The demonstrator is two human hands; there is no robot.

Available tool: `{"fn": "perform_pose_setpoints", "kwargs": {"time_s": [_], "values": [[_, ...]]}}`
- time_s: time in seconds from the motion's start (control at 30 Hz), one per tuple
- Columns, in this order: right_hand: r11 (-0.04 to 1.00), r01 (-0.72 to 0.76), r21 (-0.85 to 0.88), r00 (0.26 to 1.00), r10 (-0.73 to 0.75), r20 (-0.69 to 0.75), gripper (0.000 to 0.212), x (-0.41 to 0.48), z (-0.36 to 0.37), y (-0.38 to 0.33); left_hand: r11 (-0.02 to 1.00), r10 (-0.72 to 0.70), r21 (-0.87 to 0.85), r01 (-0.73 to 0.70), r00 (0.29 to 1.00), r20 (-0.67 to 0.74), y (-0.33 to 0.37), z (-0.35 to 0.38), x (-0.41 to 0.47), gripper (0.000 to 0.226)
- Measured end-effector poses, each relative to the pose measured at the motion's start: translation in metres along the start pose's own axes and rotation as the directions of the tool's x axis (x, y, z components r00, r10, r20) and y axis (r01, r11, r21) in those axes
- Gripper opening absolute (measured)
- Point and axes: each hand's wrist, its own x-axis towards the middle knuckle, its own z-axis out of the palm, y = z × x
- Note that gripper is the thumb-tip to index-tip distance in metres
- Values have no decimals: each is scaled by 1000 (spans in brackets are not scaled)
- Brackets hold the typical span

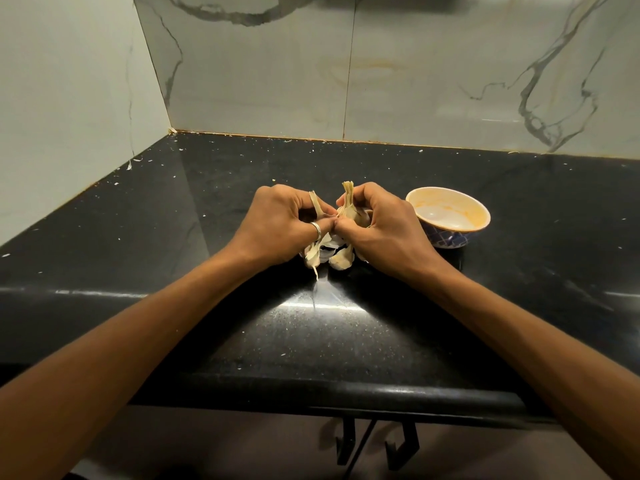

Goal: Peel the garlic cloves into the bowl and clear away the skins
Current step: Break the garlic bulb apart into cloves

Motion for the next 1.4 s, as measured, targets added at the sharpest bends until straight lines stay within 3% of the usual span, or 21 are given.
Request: {"fn": "perform_pose_setpoints", "kwargs": {"time_s": [0.3,0.57,0.83,1.03,1.2,1.4], "values": [[998,-36,58,999,36,-7,25,0,0,-1,995,-74,-70,74,997,-5,4,-2,-1,12],[960,-164,227,985,172,-15,15,6,-3,3,962,-241,-148,229,968,-73,3,-3,3,8],[943,-160,291,986,169,-6,16,6,-3,3,935,-333,-173,310,934,-126,3,-5,4,5],[928,-185,322,982,182,39,23,7,-4,3,955,-293,-93,280,939,-179,0,-4,5,6],[912,-203,356,979,177,106,23,7,-4,2,995,-90,13,94,975,-202,4,-3,2,14],[932,-111,346,984,54,171,27,4,-6,0,991,-14,-137,13,1000,-2,7,-2,3,24]]}}
